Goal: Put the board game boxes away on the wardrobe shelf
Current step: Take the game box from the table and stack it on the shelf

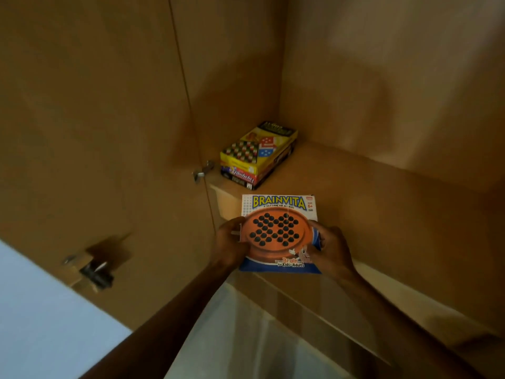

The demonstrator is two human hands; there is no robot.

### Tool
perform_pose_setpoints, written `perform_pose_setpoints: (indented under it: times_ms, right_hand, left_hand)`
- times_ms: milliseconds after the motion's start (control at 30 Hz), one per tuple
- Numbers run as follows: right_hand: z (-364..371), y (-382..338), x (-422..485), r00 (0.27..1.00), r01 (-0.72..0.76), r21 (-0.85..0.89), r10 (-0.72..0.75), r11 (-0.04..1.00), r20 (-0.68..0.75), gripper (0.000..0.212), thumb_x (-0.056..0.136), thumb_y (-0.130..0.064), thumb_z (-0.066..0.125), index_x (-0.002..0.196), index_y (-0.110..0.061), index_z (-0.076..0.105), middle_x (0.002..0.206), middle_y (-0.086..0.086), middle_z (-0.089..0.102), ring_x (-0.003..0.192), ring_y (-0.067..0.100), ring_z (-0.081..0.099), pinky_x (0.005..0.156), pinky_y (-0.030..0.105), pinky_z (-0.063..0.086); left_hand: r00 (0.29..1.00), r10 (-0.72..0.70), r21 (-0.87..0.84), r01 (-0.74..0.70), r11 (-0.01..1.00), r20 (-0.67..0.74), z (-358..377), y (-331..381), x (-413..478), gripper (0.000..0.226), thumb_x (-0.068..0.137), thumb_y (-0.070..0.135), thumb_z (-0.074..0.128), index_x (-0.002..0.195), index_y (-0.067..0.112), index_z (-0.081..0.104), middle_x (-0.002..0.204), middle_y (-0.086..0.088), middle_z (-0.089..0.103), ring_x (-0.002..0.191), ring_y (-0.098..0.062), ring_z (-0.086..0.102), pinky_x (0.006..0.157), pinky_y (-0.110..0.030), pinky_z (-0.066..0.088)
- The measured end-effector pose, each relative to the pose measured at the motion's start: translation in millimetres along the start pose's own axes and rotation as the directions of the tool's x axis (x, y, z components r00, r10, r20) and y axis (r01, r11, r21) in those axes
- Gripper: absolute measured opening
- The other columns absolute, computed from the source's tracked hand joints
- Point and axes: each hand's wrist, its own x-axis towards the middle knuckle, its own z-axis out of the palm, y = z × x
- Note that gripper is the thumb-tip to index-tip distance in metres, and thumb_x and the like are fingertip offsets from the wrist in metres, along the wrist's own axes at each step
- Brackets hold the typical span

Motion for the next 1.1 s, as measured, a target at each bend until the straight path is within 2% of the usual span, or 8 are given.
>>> perform_pose_setpoints:
  times_ms: [133,233,400,533,633,700,833,1100]
  right_hand:
    - [4,10,94,0.999,0.004,0.014,-0.003,1.0,-0.037,0.062,0.07,-0.039,0.064,0.13,-0.04,0.051,0.124,-0.003,0.058,0.113,0.011,0.06,0.086,0.035,0.059]
    - [2,-10,148,0.995,-0.013,0.031,0.016,0.999,-0.1,0.058,0.073,-0.032,0.066,0.129,-0.038,0.053,0.123,0.002,0.059,0.111,0.014,0.061,0.088,0.037,0.058]
    - [-1,-44,224,0.985,-0.039,0.036,0.044,0.999,-0.165,0.054,0.073,-0.029,0.066,0.126,-0.03,0.058,0.118,0.008,0.064,0.102,0.023,0.065,0.085,0.041,0.059]
    - [8,-71,255,0.983,-0.025,0.023,0.029,0.999,-0.179,0.03,0.076,-0.031,0.071,0.104,-0.019,0.072,0.096,0.009,0.072,0.084,0.023,0.068,0.071,0.033,0.056]
    - [17,-78,270,0.976,-0.003,-0.004,0.002,1.0,-0.216,0.016,0.083,-0.021,0.073,0.098,-0.015,0.074,0.093,0.003,0.07,0.071,0.013,0.065,0.056,0.009,0.046]
    - [21,-82,275,0.979,0.026,0.016,-0.022,1.0,-0.203,0.017,0.083,-0.018,0.073,0.099,-0.014,0.074,0.092,-0.003,0.067,0.07,0.006,0.063,0.055,0.005,0.045]
    - [28,-87,283,0.979,0.133,0.019,-0.128,0.991,-0.159,0.02,0.08,-0.009,0.073,0.1,-0.011,0.076,0.102,0.005,0.072,0.093,0.017,0.066,0.079,0.03,0.055]
    - [41,-92,290,0.972,0.209,0.083,-0.197,0.974,-0.129,0.033,0.077,-0.004,0.074,0.11,-0.008,0.071,0.119,0.015,0.06,0.115,0.027,0.058,0.091,0.047,0.055]
  left_hand:
    - [0.997,0.08,0.044,-0.08,0.996,0.016,1,27,95,0.048,0.062,0.009,0.062,0.108,0.026,0.065,0.109,0.0,0.07,0.092,-0.022,0.07,0.08,-0.048,0.06]
    - [0.992,0.12,0.086,-0.122,0.989,0.027,2,49,161,0.048,0.064,0.01,0.063,0.111,0.021,0.067,0.112,-0.006,0.07,0.101,-0.028,0.067,0.085,-0.049,0.057]
    - [0.98,0.151,0.113,-0.166,0.98,0.133,0,85,260,0.037,0.082,-0.01,0.058,0.115,0.004,0.064,0.113,-0.001,0.062,0.104,-0.019,0.059,0.093,-0.042,0.054]
    - [0.957,0.06,-0.033,-0.053,0.998,0.283,-9,96,317,0.04,0.073,-0.029,0.058,0.092,0.006,0.061,0.115,-0.01,0.056,0.118,-0.037,0.056,0.09,-0.057,0.053]
    - [0.849,-0.026,0.105,-0.035,0.994,0.528,-23,97,341,0.062,0.069,-0.019,0.073,0.123,0.002,0.054,0.126,-0.007,0.049,0.115,-0.03,0.055,0.082,-0.039,0.06]
    - [0.84,-0.006,0.295,-0.184,0.938,0.543,-33,88,356,0.079,0.06,-0.004,0.087,0.13,0.008,0.053,0.142,-0.006,0.039,0.127,-0.031,0.047,0.094,-0.047,0.055]
    - [0.886,0.129,0.35,-0.305,0.886,0.445,-37,80,367,0.063,0.063,-0.001,0.086,0.121,0.007,0.063,0.138,-0.005,0.045,0.123,-0.029,0.05,0.092,-0.048,0.055]
    - [0.88,0.378,0.538,-0.475,0.696,0.288,-25,71,358,0.037,0.077,0.004,0.075,0.112,0.015,0.071,0.125,-0.006,0.063,0.115,-0.024,0.058,0.097,-0.034,0.05]
